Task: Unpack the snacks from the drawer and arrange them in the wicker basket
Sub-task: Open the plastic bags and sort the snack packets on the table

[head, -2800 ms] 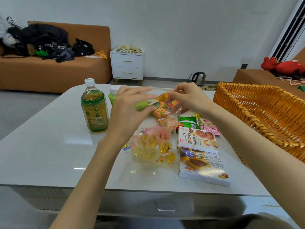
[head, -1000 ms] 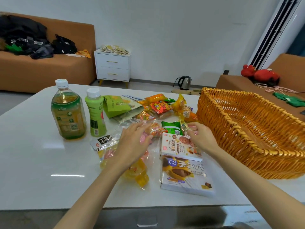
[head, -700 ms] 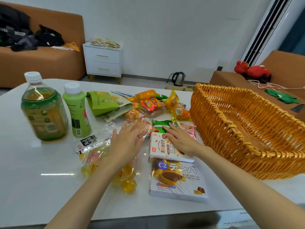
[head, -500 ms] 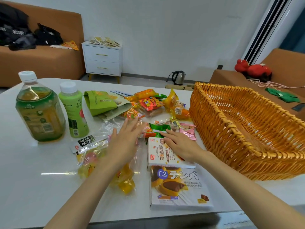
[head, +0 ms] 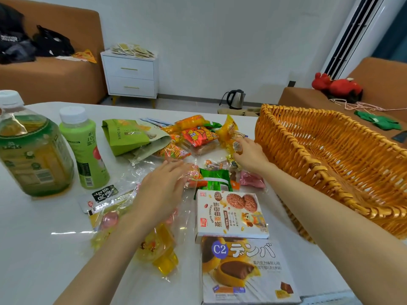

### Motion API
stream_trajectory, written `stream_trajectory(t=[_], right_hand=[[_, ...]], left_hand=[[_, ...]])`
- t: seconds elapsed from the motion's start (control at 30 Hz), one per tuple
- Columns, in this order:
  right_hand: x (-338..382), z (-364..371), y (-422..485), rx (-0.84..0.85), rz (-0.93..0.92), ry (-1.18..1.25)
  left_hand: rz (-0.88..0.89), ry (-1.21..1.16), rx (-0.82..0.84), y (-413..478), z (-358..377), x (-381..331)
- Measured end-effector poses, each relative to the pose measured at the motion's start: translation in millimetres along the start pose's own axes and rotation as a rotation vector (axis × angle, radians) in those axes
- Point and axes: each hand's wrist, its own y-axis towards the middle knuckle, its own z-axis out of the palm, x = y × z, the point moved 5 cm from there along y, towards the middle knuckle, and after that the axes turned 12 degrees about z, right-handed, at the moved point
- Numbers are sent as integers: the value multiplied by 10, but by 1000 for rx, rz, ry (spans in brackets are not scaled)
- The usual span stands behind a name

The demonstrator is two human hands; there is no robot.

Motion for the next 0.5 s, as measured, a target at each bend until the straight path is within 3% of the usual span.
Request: stream_trajectory(t=[0.13, 0.27, 0.43, 0.5], right_hand=[[-20, 180, 202, 25, -41, -167], [-10, 185, 74, -121, -170, -243], [-112, 80, -144, 49, -110, -233], [-26, -18, -150, -3, -80, -172]], left_hand=[[17, -1, -12, 51, -4, 78], [10, -19, -26, 55, 30, 159], [7, -34, -14, 67, 72, 135], [8, -49, -25, 69, 56, 105]])
